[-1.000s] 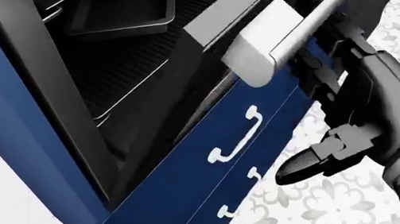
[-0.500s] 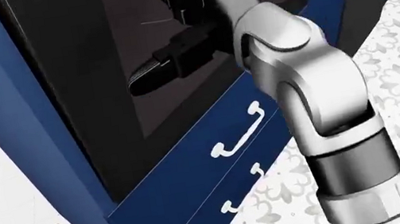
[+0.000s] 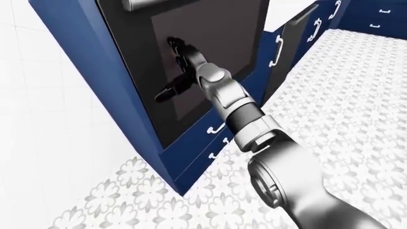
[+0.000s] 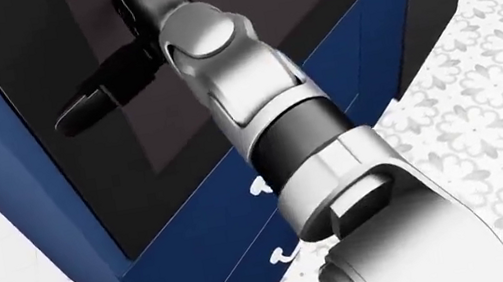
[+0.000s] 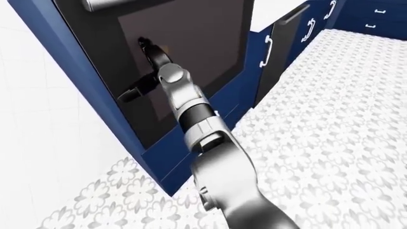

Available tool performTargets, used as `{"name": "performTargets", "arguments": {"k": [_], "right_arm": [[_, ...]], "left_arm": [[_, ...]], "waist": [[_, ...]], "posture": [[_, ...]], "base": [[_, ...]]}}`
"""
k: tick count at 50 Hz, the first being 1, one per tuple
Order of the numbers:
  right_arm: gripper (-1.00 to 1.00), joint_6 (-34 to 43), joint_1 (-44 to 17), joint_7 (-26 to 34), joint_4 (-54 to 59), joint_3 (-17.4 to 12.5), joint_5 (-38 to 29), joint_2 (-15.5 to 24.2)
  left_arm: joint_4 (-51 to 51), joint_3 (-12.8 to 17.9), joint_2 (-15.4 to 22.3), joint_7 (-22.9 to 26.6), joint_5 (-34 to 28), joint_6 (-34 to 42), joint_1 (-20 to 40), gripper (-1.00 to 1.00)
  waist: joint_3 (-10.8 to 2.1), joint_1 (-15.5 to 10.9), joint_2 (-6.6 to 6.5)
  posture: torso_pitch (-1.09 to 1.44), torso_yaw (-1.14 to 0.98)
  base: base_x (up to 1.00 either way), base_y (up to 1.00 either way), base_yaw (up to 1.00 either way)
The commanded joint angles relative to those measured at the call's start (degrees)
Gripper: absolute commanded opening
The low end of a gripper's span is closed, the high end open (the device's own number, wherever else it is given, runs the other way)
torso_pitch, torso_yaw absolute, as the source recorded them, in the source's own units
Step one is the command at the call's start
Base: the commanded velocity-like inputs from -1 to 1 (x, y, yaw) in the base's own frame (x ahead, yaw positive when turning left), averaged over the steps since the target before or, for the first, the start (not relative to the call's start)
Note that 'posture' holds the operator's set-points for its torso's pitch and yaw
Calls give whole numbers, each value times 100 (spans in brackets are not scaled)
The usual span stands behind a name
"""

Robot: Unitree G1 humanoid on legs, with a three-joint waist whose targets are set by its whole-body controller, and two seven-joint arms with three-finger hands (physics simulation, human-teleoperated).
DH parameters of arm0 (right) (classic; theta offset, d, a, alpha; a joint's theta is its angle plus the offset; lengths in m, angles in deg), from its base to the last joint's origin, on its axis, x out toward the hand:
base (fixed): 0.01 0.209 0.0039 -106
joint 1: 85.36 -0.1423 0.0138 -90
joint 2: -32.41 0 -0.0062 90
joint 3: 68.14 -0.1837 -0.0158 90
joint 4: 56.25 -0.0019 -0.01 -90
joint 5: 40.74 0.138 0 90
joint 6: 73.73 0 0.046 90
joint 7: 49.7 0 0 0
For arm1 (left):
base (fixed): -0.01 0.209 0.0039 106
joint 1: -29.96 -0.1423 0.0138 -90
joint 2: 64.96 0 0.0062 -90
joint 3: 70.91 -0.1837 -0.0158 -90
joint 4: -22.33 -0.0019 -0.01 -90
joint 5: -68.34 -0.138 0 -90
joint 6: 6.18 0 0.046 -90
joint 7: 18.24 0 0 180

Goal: Close the oven door.

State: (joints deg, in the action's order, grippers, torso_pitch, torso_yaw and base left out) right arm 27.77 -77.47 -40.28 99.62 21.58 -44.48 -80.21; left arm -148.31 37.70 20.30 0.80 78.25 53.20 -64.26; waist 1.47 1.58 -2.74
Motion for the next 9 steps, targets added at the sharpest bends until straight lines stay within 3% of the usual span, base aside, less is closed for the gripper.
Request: {"name": "performTargets", "arguments": {"k": [1,9], "right_arm": [[100,-178,-264,83,-153,32,-70,-99],[100,-63,-316,111,-204,33,-184,-276]], "left_arm": [[74,28,73,18,44,-118,15,100],[74,13,67,23,66,-126,15,100]], "waist": [[-103,-27,-32],[-96,-12,-47]], "posture": [[0,0],[0,0]], "base": [[0,0,0],[0,0,0]]}}
